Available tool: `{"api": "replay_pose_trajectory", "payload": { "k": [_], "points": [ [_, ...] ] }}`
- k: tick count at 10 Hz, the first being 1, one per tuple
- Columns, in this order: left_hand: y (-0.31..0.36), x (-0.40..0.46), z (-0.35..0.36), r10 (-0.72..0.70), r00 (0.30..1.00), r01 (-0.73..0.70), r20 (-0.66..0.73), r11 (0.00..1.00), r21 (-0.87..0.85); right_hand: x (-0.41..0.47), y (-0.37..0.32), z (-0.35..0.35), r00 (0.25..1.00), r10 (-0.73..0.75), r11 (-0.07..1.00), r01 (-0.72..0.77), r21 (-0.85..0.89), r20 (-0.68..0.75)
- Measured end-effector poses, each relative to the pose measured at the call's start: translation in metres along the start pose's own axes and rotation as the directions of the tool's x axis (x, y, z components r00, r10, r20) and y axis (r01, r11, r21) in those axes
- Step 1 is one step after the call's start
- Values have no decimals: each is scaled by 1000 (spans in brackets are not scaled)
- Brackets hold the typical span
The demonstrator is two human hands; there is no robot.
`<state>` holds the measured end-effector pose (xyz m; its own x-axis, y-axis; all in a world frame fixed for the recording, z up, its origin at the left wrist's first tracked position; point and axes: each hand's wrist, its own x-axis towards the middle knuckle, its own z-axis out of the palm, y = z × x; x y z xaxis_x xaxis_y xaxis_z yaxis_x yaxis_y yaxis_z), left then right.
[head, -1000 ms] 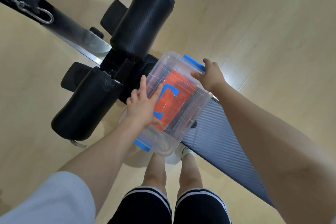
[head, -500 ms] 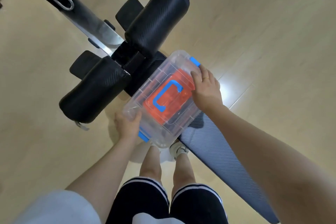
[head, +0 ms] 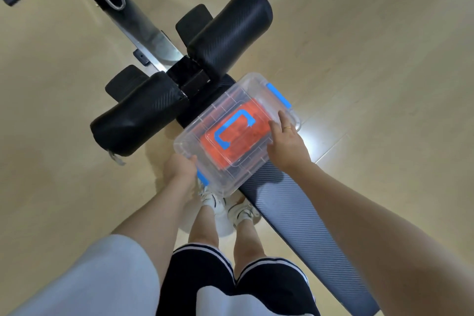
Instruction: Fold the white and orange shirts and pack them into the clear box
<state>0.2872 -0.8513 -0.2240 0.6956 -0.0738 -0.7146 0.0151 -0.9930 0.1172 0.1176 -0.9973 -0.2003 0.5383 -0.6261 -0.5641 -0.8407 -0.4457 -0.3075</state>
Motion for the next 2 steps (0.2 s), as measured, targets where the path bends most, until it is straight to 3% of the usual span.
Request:
{"api": "replay_pose_trajectory", "payload": {
  "k": [1, 2],
  "points": [
    [13, -11, -11, -7, 1000, 8, 13, 1000, -30, -18, -6, -20, 998, -58, 998, 58, 31, -28],
    [27, -37, -33, 247, 966, -247, -81, 969, 9, -31, -11, -41, 967, -203, 979, 197, -53, -153]
  ]
}}
